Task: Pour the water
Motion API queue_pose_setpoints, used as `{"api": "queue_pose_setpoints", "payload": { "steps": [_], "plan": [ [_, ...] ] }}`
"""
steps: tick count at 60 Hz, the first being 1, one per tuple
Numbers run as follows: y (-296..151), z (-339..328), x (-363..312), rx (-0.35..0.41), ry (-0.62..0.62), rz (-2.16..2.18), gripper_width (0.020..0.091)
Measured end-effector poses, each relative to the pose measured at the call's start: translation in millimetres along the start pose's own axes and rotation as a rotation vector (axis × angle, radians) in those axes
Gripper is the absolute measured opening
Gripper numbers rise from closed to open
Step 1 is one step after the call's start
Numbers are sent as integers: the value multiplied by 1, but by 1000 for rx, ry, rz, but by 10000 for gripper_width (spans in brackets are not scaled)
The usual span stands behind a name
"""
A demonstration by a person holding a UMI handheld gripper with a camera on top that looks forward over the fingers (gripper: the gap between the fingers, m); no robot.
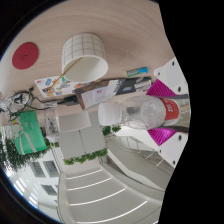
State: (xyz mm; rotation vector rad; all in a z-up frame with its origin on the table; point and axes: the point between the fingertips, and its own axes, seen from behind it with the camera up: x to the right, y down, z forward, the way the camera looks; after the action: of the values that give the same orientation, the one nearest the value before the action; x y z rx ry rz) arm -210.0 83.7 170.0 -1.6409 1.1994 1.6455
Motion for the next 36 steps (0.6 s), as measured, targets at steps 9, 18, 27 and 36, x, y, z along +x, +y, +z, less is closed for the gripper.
{"api": "queue_pose_setpoints", "payload": {
  "steps": [9,18,27,36],
  "plan": [
    [-23,11,-29,-31,-113,431,371],
    [-47,15,-47,-15,-201,663,370],
    [-47,8,-50,-23,-215,734,369],
    [-41,14,-44,-59,-189,689,370]
  ]
}}
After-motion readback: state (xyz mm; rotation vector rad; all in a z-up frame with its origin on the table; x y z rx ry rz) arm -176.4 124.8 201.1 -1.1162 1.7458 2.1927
